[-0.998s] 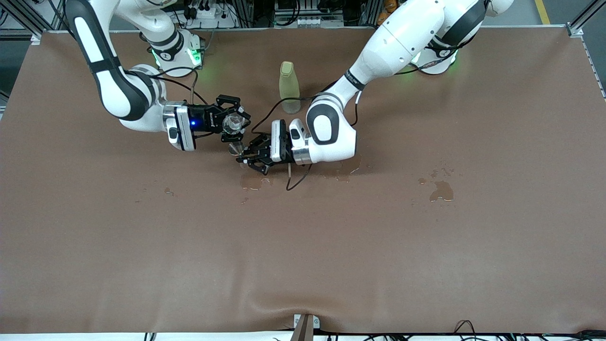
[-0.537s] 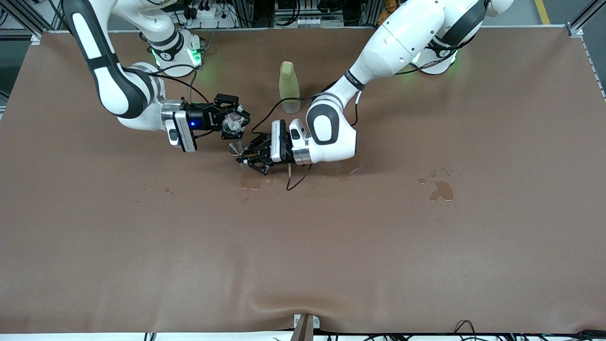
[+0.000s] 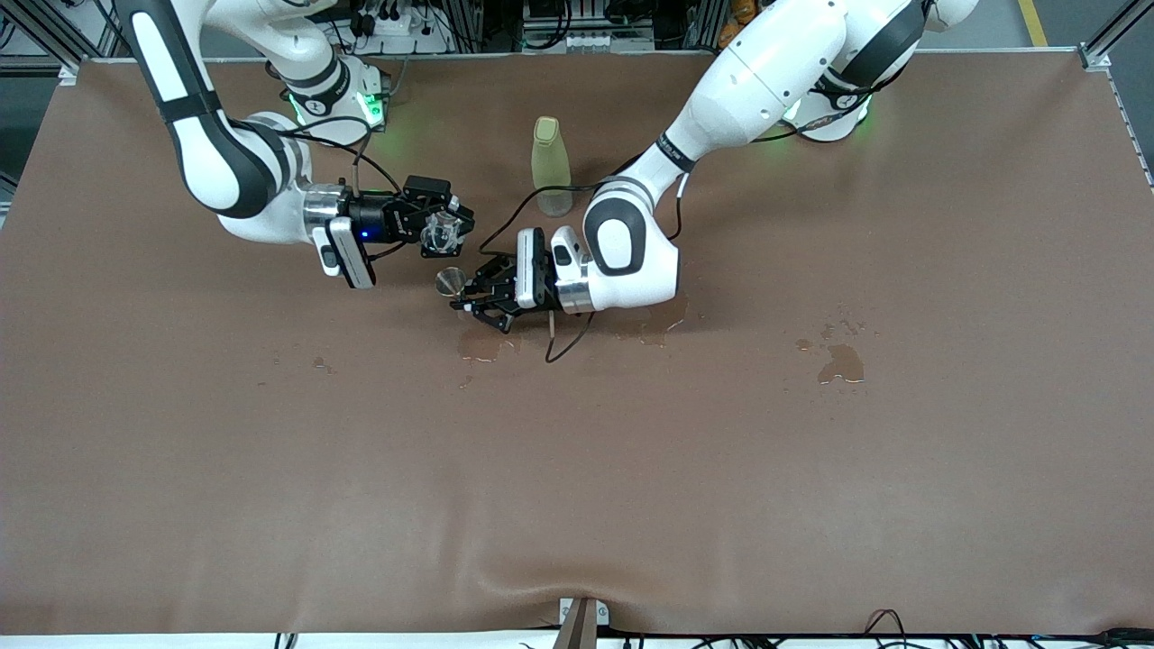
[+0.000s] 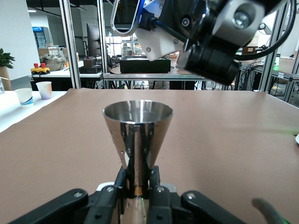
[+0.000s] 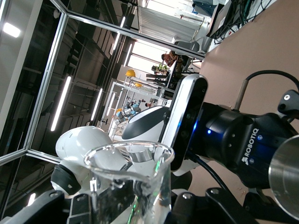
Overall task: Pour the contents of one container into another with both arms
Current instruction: 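Tilt the beaker with the right gripper, pouring into the held jigger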
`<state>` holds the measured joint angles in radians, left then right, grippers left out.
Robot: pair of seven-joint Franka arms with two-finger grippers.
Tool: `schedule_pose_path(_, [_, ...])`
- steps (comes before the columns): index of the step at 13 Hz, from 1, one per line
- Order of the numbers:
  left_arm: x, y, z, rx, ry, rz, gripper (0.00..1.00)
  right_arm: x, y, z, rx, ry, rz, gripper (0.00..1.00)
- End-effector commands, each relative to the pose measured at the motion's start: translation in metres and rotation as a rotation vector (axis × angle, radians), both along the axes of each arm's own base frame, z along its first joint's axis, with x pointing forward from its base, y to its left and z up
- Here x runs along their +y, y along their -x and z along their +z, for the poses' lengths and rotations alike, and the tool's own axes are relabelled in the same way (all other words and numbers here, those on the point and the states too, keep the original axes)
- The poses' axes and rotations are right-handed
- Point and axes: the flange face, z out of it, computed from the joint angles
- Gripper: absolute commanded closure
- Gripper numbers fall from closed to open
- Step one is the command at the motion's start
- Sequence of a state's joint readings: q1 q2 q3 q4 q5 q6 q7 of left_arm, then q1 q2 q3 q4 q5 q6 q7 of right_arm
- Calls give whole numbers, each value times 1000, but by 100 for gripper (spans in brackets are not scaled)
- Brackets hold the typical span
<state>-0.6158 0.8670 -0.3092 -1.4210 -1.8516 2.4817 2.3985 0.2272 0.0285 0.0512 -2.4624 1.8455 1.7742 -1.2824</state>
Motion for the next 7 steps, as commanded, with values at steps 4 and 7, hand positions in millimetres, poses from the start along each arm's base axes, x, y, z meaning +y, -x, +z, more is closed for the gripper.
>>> schedule_pose_path(4, [2,3,0,-3,-3,16,100,-5,13,1,51,9,-1,100])
schedule_pose_path(7, [2,5,-1,-1,-4,13,100,-7,15,-2,105,9,-2,100])
